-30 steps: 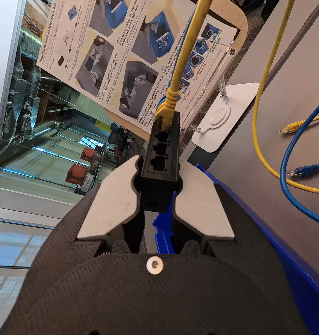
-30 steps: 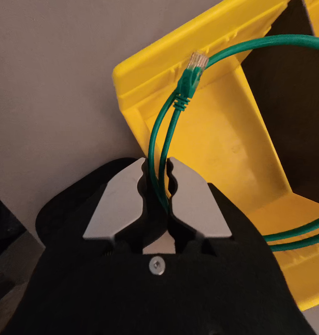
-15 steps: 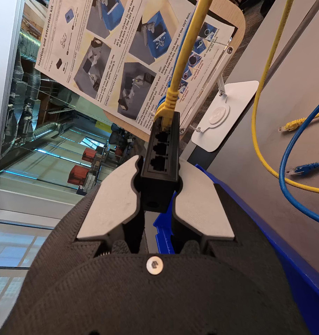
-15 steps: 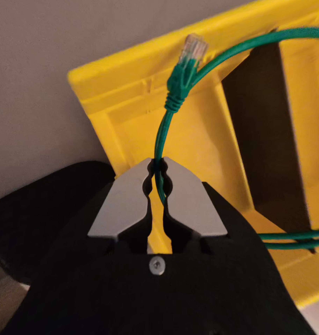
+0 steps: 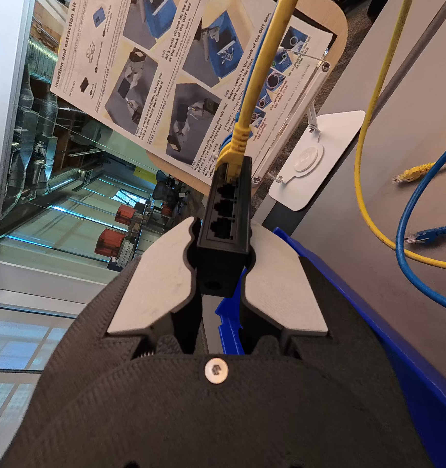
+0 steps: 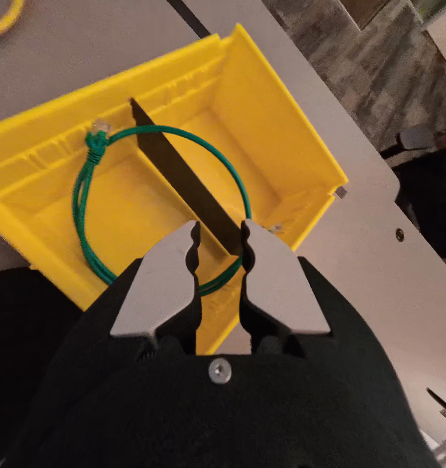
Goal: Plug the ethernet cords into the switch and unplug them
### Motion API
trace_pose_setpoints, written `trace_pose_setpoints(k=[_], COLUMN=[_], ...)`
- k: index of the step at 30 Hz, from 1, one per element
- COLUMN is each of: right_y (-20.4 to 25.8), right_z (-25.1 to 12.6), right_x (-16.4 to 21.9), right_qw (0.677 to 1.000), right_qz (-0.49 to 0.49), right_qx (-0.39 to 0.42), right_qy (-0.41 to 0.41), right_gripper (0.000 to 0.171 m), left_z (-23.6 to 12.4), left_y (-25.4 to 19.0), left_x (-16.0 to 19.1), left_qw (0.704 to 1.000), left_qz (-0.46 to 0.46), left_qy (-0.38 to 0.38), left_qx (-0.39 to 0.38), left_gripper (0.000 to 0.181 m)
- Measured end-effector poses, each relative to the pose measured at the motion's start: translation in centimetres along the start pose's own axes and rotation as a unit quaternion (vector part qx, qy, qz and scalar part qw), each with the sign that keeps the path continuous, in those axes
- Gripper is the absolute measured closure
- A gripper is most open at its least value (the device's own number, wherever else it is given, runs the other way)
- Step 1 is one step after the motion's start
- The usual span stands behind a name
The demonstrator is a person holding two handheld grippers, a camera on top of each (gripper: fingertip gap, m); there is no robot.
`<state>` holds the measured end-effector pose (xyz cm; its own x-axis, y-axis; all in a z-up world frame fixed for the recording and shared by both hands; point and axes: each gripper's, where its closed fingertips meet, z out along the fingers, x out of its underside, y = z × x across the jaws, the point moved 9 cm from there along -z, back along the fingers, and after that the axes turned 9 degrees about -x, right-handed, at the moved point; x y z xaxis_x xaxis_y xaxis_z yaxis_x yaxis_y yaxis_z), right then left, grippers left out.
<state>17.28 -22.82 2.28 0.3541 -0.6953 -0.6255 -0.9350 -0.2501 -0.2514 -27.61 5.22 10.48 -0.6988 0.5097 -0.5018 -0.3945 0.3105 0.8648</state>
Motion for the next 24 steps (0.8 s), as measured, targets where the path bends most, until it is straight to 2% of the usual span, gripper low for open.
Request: trace_pose_setpoints(k=[3,5,6,8,11,14,16,19,24], right_y=[-0.9,-0.7,0.0,2.9,9.6,16.9,20.6,23.8,23.8], right_z=[1.2,1.6,1.2,-0.8,-4.1,-5.6,-5.4,-3.7,0.5], right_x=[-0.5,-2.2,-3.9,-8.7,-15.8,-21.0,-23.5,-26.2,-28.1], right_qw=[1.000,0.999,0.998,0.985,0.928,0.855,0.827,0.820,0.816], right_qz=[-0.004,-0.002,-0.009,-0.057,-0.180,-0.323,-0.397,-0.458,-0.532], right_qx=[0.026,0.046,0.052,0.063,0.084,0.089,0.070,0.031,0.092], right_qy=[0.012,0.011,-0.023,-0.150,-0.316,-0.395,-0.391,-0.343,-0.208], right_gripper=[0.137,0.142,0.145,0.145,0.136,0.132,0.132,0.132,0.137], left_z=[-0.1,-0.3,-0.5,-0.8,-1.5,-2.2,-2.5,-2.6,-3.0], left_y=[-0.2,-0.3,-0.4,-0.6,-1.1,-1.7,-2.3,-3.0,-3.8], left_x=[-0.3,-0.6,-0.8,-1.3,-2.2,-3.2,-3.8,-4.5,-5.5], left_qw=[1.000,0.999,0.999,0.997,0.992,0.988,0.986,0.984,0.982], left_qz=[0.004,0.011,0.016,0.025,0.037,0.048,0.069,0.096,0.115], left_qy=[-0.013,-0.030,-0.041,-0.069,-0.119,-0.149,-0.154,-0.150,-0.150], left_qx=[-0.003,-0.005,-0.008,-0.010,-0.010,-0.002,0.001,0.000,0.004], left_gripper=[0.150,0.150,0.150,0.150,0.151,0.151,0.151,0.151,0.151])
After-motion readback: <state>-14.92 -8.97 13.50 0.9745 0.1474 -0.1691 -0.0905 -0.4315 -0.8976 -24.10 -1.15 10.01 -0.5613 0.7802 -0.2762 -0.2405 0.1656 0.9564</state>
